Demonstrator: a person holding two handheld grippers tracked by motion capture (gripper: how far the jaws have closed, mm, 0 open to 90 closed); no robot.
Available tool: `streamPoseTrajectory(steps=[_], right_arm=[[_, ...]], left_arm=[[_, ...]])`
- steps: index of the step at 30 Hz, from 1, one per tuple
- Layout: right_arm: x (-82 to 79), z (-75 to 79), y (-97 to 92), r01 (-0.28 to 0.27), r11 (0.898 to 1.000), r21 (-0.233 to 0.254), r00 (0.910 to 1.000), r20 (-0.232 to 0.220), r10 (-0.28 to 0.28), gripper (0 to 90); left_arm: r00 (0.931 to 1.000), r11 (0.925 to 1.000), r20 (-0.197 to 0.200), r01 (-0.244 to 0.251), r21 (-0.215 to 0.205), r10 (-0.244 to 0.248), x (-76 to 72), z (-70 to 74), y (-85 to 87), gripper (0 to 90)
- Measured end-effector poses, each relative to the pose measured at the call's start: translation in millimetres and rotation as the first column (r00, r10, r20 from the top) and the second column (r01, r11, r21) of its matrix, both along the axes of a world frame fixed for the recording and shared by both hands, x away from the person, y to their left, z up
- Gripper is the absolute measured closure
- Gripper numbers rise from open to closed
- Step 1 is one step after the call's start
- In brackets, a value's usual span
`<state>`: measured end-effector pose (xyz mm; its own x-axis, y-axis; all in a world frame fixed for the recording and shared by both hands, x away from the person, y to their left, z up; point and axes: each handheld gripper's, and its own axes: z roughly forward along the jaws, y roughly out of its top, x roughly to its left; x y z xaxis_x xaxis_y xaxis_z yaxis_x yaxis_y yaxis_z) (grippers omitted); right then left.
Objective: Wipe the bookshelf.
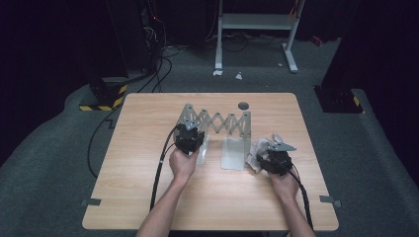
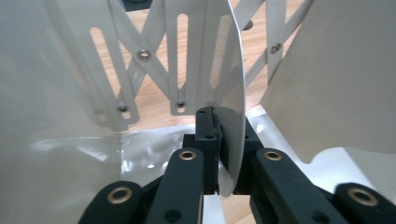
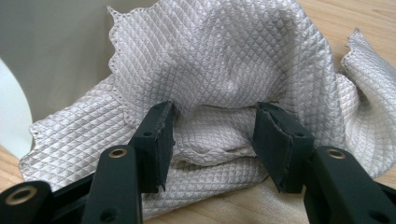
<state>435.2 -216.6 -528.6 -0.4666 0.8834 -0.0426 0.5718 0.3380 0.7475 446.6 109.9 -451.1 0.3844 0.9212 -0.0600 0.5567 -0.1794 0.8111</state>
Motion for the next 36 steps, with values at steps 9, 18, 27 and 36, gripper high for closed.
streamPoseTrajectory(steps=[9,18,27,36], right_arm=[[-3.1,3.1,-6.5,0.001,0.999,0.049,0.9999,-0.017,0.0,50.5],[-11.9,36.0,-14.6,-0.046,0.988,0.146,0.9974,0.061,0.038,63.1],[38.2,60.3,2.4,-0.107,0.967,0.232,0.9924,-0.036,0.118,80.6],[45.9,58.6,27.9,-0.149,0.965,0.214,0.9846,-0.058,0.165,82.2]], left_arm=[[0.9999,0.9999,0.008,0.014,0.007,-0.014,-2.7,-0.8,5.8,87.4],[0.9997,0.9997,0.006,0.023,-0.002,-0.023,-4.0,-1.5,9.2,87.2],[0.9995,0.9994,0.001,0.031,-0.018,-0.031,-3.9,-0.8,10.9,86.8],[0.9993,0.999,0.004,0.038,-0.022,-0.038,-3.9,0.4,12.9,86.8]])
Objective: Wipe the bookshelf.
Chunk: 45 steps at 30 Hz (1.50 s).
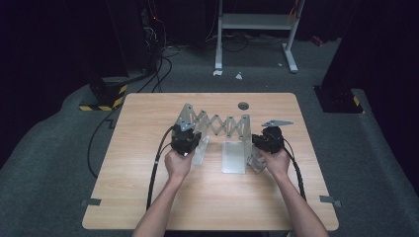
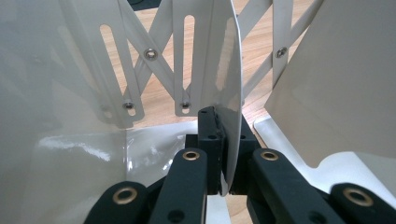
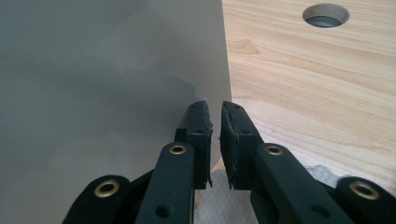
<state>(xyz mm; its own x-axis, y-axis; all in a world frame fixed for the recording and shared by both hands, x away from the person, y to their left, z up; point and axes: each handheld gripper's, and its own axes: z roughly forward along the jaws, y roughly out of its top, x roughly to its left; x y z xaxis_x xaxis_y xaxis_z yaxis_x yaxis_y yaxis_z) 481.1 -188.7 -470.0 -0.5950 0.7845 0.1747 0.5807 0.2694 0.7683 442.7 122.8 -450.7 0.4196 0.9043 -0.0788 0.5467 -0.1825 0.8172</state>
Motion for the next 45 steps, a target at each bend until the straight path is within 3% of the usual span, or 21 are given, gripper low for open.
streamPoseTrajectory(steps=[8,12,20,25,33,35,45], right_arm=[[-16.4,1.5,4.0,-0.047,0.999,0.02,0.9989,-0.001,0.047,82.2],[-24.9,4.3,4.6,-0.052,0.998,0.018,0.9979,0.039,0.051,82.4],[3.6,7.4,4.8,0.039,0.999,0.012,0.9992,-0.002,-0.039,86.8],[16.5,8.7,13.1,0.045,0.999,0.01,0.999,-0.007,-0.044,87.6],[11.9,9.9,16.0,0.001,1.0,0.018,0.9999,-0.012,-0.001,87.7],[7.9,11.0,19.9,-0.019,1.0,-0.008,0.9998,0.006,0.019,87.6],[-0.7,9.6,14.0,-0.028,0.999,0.021,0.9996,0.004,0.028,87.3]], left_arm=[[0.9998,0.9998,0.011,0.014,0.01,-0.015,-2.6,-0.1,4.2,87.7],[0.9996,0.9997,0.016,0.023,0.011,-0.023,-5.3,-0.7,7.9,88.3],[0.9994,0.9994,0.019,0.027,0.02,-0.028,-7.1,-0.7,6.2,88.5],[0.9991,0.999,0.018,0.038,0.023,-0.038,-7.2,-0.6,6.2,88.5],[0.9988,0.9988,0.021,0.043,0.024,-0.043,-6.4,-0.4,3.5,88.5],[0.9985,0.9985,0.022,0.05,0.024,-0.05,-5.9,-0.2,1.4,88.5],[0.9961,0.9963,0.027,0.083,0.021,-0.084,-4.6,-0.6,-0.4,88.6]])
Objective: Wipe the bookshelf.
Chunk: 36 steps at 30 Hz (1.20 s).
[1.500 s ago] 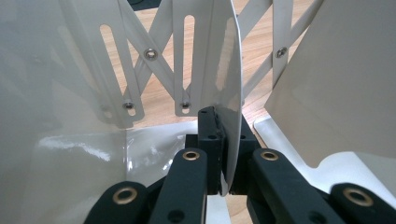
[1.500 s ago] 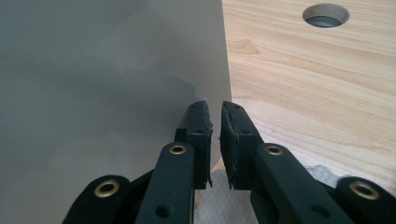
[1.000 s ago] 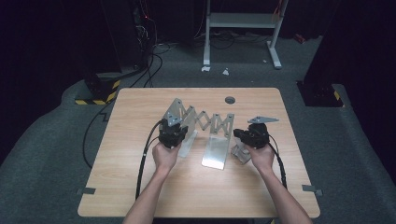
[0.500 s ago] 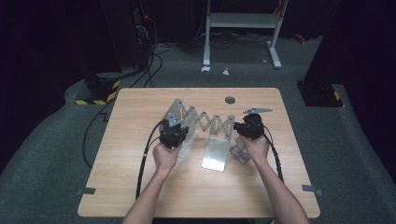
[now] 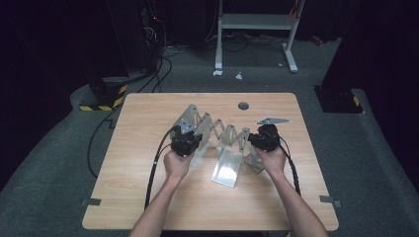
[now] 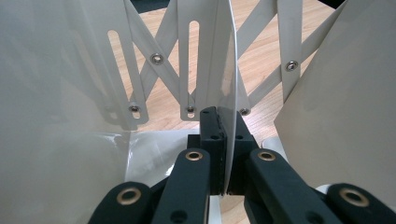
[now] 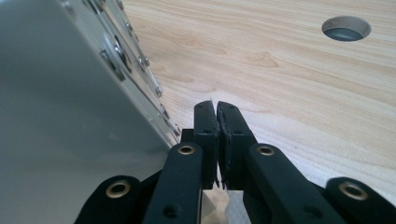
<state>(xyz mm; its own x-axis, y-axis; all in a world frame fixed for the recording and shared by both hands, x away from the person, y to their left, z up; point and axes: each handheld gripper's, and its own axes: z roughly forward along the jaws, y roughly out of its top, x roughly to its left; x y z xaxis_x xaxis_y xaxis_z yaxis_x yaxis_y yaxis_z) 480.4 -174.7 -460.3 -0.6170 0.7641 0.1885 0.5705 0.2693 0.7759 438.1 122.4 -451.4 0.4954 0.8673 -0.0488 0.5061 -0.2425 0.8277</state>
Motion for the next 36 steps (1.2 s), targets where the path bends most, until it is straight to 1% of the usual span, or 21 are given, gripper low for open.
streamPoseTrajectory(steps=[7,13,16,19,20,21,24,27,28,33,36], right_arm=[[-6.8,-1.0,-4.1,-0.002,1.0,0.005,1.0,0.002,0.002,87.2],[-13.7,-2.1,-8.2,-0.003,1.0,0.013,1.0,0.006,0.003,86.9],[-18.2,-3.1,-9.6,-0.003,1.0,0.023,1.0,0.006,0.003,86.9],[-22.4,-3.1,-9.8,-0.01,1.0,0.021,0.9999,0.008,0.01,86.8],[-26.6,-3.5,-10.0,-0.016,1.0,0.021,0.9998,0.014,0.016,86.8],[-27.6,-3.8,-10.2,-0.018,1.0,0.023,0.9997,0.015,0.017,86.8],[-31.8,-4.6,-10.9,-0.021,0.999,0.031,0.9997,0.012,0.02,86.7],[-33.0,-6.4,-11.1,-0.025,0.999,0.02,0.9995,0.017,0.025,85.4],[-32.8,-7.1,-11.2,-0.023,0.999,0.023,0.9997,0.01,0.023,85.0],[-31.7,-9.2,-11.0,-0.024,1.0,0.019,0.9996,0.012,0.024,84.7],[-30.3,-10.4,-11.1,-0.021,1.0,0.015,0.9997,0.008,0.021,84.8]], left_arm=[[0.9999,0.9998,0.002,0.016,0.009,-0.016,1.2,0.5,-1.5,88.7],[0.9991,0.999,0.0,0.042,0.013,-0.042,4.2,1.6,-5.4,88.7],[0.9985,0.9983,-0.003,0.055,0.016,-0.055,4.9,2.2,-5.7,88.8],[0.9978,0.9976,-0.002,0.066,0.02,-0.066,4.7,2.5,-7.0,88.7],[0.9975,0.9974,-0.004,0.07,0.016,-0.07,4.8,2.5,-7.5,88.8],[0.9967,0.9965,-0.004,0.081,0.02,-0.081,5.3,2.7,-7.8,88.8],[0.9958,0.9956,-0.005,0.091,0.021,-0.091,5.4,2.9,-8.6,88.7],[0.9955,0.9951,-0.006,0.095,0.027,-0.095,4.7,2.6,-8.2,88.4],[0.9954,0.9952,-0.009,0.095,0.023,-0.095,4.5,2.3,-7.6,88.0],[0.9967,0.997,-0.026,0.077,-0.004,-0.077,0.8,-1.9,0.3,85.0],[0.9972,0.9976,-0.032,0.068,0.009,-0.068,-4.0,-5.1,4.9,82.2]])
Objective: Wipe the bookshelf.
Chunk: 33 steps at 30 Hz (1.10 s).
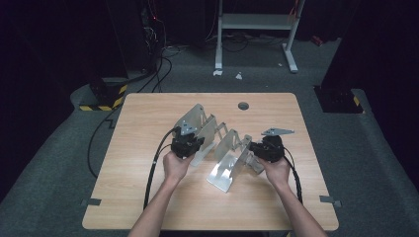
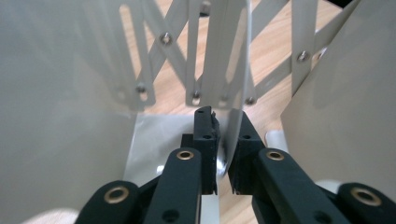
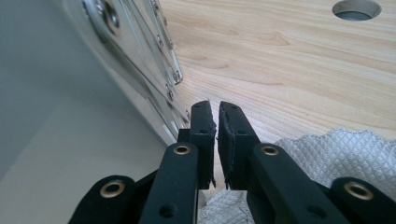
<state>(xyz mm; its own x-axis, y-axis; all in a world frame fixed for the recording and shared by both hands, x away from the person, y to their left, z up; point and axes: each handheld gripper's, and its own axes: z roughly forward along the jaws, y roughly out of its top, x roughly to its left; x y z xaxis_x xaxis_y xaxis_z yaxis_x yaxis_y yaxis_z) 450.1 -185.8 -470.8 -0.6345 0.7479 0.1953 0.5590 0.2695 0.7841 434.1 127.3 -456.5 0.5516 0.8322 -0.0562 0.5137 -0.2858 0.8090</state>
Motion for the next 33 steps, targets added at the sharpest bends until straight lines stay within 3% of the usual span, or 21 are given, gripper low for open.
streamPoseTrajectory(steps=[5,6,8,11,16,17,20,22,24,29,33], right_arm=[[0.2,-0.5,0.5,0.001,1.0,-0.001,1.0,-0.002,-0.001,85.0],[0.3,-0.8,0.6,-0.001,1.0,0.0,1.0,-0.002,0.001,85.0],[0.7,-1.4,1.2,-0.003,1.0,-0.003,1.0,-0.001,0.003,85.0],[-0.1,-1.0,2.0,-0.004,1.0,-0.003,1.0,0.0,0.004,85.0],[-0.4,-1.6,1.6,-0.004,1.0,-0.008,1.0,0.003,0.004,85.0],[-0.4,-1.6,1.6,-0.004,1.0,-0.008,1.0,0.003,0.004,85.0],[-1.0,-3.0,1.9,-0.003,1.0,-0.009,1.0,0.001,0.003,85.0],[-1.1,-3.9,1.8,-0.003,1.0,-0.012,1.0,0.001,0.003,85.0],[-1.6,-4.4,1.3,-0.002,1.0,-0.012,1.0,-0.002,0.002,85.0],[-2.1,-5.3,1.3,0.002,1.0,-0.012,1.0,-0.003,-0.002,85.1],[-2.2,-5.2,1.2,0.002,1.0,-0.011,1.0,-0.004,-0.002,85.1]], left_arm=[[0.9998,0.9995,-0.001,-0.019,0.025,0.019,-8.9,-5.5,6.8,72.2],[0.9994,0.9991,-0.009,-0.032,0.027,0.032,-11.2,-8.3,9.4,72.2],[0.9979,0.998,-0.034,-0.055,0.032,0.056,-13.9,-13.4,14.4,63.2],[0.9909,0.9925,-0.075,-0.107,0.058,0.112,-18.8,-24.9,25.4,56.2],[0.9737,0.9832,-0.144,-0.167,0.074,0.176,-23.3,-43.1,40.3,54.9],[0.9737,0.9832,-0.144,-0.167,0.074,0.176,-23.3,-43.1,40.3,54.7],[0.9584,0.9771,-0.199,-0.188,0.101,0.204,-23.8,-56.4,45.7,54.0],[0.9545,0.9742,-0.207,-0.195,0.114,0.215,-22.8,-60.1,46.9,53.7],[0.9522,0.9736,-0.21,-0.205,0.101,0.222,-21.9,-60.7,47.4,53.0],[0.9527,0.9722,-0.203,-0.208,0.107,0.226,-22.0,-61.2,44.8,50.3],[0.9477,0.9708,-0.216,-0.218,0.099,0.235,-22.8,-60.7,43.6,48.5]])
